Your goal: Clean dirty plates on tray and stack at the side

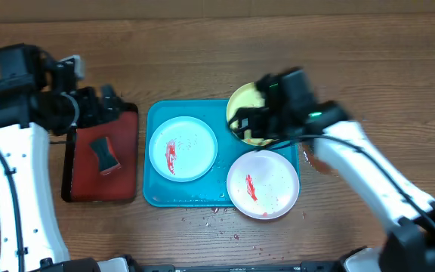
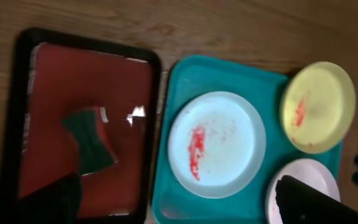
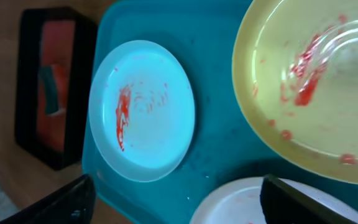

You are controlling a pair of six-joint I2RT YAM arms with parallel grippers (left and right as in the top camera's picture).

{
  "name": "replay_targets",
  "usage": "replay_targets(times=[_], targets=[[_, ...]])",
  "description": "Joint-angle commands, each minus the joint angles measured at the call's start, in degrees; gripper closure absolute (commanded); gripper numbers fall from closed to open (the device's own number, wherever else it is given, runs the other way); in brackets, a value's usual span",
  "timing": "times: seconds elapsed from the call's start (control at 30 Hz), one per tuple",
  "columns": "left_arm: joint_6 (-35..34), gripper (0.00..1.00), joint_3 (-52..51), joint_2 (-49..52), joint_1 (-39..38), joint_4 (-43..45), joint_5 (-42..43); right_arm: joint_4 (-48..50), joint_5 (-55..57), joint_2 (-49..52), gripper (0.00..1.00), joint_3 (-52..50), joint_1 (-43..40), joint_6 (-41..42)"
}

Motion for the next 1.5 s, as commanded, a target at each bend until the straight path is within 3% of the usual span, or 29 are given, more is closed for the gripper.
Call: replay_targets(times=[0.0, 0.1, 0.33, 0.53, 0.7, 0.9, 0.97, 1.2, 1.4, 1.47], targets=[[-2.1, 0.0, 1.22, -0.48, 1.36, -1.01, -7.06, 2.29, 12.07, 3.28, 0.24, 1.57, 5.25, 7.17], [-2.1, 0.0, 0.85, -0.28, 1.36, -1.4, -11.91, 4.39, 17.25, 7.63, 0.38, 1.57, 8.68, 11.32], [-2.58, 0.01, 0.57, 0.04, 1.36, -1.4, -12.55, 9.07, 17.77, 15.91, 0.6, 1.57, 11.56, 12.13], [-2.51, 0.06, 0.11, 0.44, 1.31, -1.4, -12.96, 11.61, 18.49, 18.88, 0.68, 1.57, 12.31, 12.17], [-2.47, 0.07, -0.68, 1.03, 1.31, -1.33, -13.03, 13.33, 18.4, 20.85, 0.82, 1.53, 12.46, 14.27], [-2.47, 0.11, -3.54, 2.38, 1.31, -1.22, -16.02, 13.97, 18.23, 22.47, 0.88, 1.53, 12.66, 15.76], [-2.47, 0.14, -6.01, 2.89, 1.31, -0.79, -16.41, 13.94, 18.23, 22.47, 0.96, 1.53, 12.66, 15.8], [-1.29, 0.21, -14.36, 4.28, 1.31, 4.92, -17.86, 13.7, 17.99, 22.47, 0.96, 1.53, 12.66, 15.78], [3.1, 0.37, -21.11, 7.17, 1.31, 14.27, -18.97, 13.46, 17.99, 22.49, 0.96, 1.53, 12.66, 15.67], [3.13, 0.48, -23.71, 9.44, 1.31, 18.32, -18.91, 13.46, 18.01, 22.49, 0.96, 1.53, 12.66, 15.47]])
